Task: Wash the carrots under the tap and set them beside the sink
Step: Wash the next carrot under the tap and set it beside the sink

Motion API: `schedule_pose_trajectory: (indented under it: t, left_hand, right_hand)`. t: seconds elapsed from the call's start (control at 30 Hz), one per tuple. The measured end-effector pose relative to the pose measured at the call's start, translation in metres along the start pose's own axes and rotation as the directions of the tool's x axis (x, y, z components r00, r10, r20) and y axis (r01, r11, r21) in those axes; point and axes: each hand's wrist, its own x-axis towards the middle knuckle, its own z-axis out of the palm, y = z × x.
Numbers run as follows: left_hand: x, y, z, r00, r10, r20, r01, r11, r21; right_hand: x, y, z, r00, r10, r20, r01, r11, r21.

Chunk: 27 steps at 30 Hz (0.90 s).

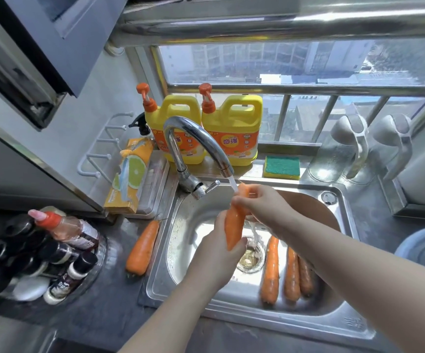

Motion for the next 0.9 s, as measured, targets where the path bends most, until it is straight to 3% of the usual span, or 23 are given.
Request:
schedule_pose_trajectory:
  t: [0.13, 0.3, 0.4, 0.5, 0.63, 0.8, 0.9]
  left_hand:
    - [-0.002, 0.005, 0.002, 0.999, 0.034, -0.019, -0.030, 0.981, 0.193]
    - [0.001, 0.003, 0.000, 0.997, 0.036, -0.063, -0.018, 0.965, 0.263]
    - [0.000, 0.004, 0.000, 0.993, 0.066, -0.096, -0.035, 0.955, 0.294]
    - [0.000, 0.003, 0.001, 0.991, 0.094, -0.092, -0.059, 0.944, 0.323]
    - [-0.001, -0.003, 0.000, 0.994, 0.075, -0.086, -0.053, 0.971, 0.235]
    - [-0.001, 0.002, -0.002, 0.996, 0.063, -0.056, -0.057, 0.993, 0.099]
    - [0.000, -0.001, -0.004, 0.998, 0.063, -0.017, -0.062, 0.997, 0.034]
  right_hand:
    - [0.001, -0.005, 0.003, 0.984, 0.012, -0.175, -0.029, 0.995, -0.091]
    - [-0.002, -0.009, 0.007, 0.996, -0.040, -0.076, 0.029, 0.989, -0.144]
    - [-0.002, -0.013, 0.010, 0.982, -0.115, -0.152, 0.072, 0.963, -0.259]
    - [0.001, -0.014, 0.006, 0.973, -0.118, -0.200, 0.071, 0.971, -0.230]
    - [-0.002, -0.008, 0.008, 0.991, -0.092, -0.093, 0.073, 0.979, -0.193]
    - [0.007, -0.010, 0.005, 0.971, -0.105, -0.213, 0.059, 0.975, -0.213]
    - [0.012, -0.010, -0.001, 0.980, -0.007, -0.198, 0.003, 1.000, -0.017]
